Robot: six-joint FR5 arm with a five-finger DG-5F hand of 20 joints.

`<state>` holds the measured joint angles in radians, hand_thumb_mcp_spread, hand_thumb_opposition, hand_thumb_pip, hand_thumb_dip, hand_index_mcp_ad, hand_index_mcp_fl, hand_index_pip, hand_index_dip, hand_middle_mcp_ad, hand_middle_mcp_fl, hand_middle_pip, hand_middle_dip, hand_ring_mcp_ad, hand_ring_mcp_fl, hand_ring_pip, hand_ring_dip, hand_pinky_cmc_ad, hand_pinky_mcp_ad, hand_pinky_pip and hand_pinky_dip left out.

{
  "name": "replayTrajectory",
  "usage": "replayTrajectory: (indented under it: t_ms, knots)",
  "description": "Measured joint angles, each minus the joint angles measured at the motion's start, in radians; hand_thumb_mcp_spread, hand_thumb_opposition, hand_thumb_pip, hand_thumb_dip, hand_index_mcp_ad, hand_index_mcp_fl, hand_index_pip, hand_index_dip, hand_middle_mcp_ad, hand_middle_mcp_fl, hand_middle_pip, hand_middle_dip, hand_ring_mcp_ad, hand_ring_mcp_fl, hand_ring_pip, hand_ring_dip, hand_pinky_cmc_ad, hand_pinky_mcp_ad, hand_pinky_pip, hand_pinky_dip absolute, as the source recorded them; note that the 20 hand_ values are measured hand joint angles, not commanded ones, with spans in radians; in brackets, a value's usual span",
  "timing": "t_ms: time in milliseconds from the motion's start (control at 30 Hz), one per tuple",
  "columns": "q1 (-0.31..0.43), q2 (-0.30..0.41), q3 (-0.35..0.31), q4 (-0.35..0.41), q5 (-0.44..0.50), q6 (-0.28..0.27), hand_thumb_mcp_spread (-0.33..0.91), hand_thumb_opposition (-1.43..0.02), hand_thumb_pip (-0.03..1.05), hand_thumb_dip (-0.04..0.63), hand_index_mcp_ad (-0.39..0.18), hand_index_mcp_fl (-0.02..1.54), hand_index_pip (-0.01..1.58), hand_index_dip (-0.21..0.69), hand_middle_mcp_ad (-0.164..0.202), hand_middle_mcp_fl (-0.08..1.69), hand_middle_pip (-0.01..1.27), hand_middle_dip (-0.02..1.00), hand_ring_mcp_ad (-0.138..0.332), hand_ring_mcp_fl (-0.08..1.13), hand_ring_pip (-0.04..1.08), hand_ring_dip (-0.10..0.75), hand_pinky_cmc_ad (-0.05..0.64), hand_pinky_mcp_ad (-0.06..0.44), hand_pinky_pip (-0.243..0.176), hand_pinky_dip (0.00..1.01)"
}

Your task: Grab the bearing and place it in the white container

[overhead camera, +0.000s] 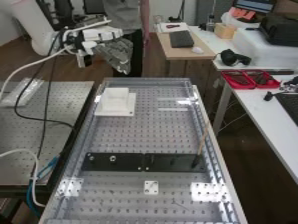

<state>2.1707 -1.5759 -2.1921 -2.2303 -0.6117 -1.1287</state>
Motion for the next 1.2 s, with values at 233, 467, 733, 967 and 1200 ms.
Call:
replayTrajectory:
  t_ms: [233,467,733,967,1200]
  knots:
    - [0.084,-0.01,0.004,0.041,0.073,-0.026,0.57,-1.06,0.58,0.293,-0.183,0.56,1.42,0.075,0.051,0.67,1.06,0.76,0.073,0.48,0.67,0.525,0.342,0.297,0.051,0.27]
    - [0.146,-0.001,-0.026,0.115,0.107,-0.076,0.57,-1.06,0.58,0.293,-0.183,0.56,1.42,0.075,0.051,0.68,1.06,0.77,0.073,0.48,0.67,0.525,0.342,0.295,0.051,0.27]
    - [0.226,0.014,-0.068,0.195,0.142,-0.136,0.57,-1.06,0.58,0.293,-0.183,0.56,1.42,0.075,0.051,0.68,1.06,0.77,0.073,0.48,0.65,0.525,0.342,0.297,0.058,0.27]
    - [0.276,0.001,-0.096,0.235,0.192,-0.123,0.57,-1.06,0.58,0.293,-0.183,0.56,1.42,0.075,0.051,0.68,1.06,0.77,0.073,0.48,0.66,0.529,0.342,0.298,0.066,0.27]
    - [0.304,-0.032,-0.116,0.27,0.228,-0.079,0.57,-1.06,0.58,0.293,-0.183,0.57,1.42,0.075,0.051,0.68,1.06,0.77,0.075,0.48,0.65,0.531,0.342,0.295,0.066,0.27]
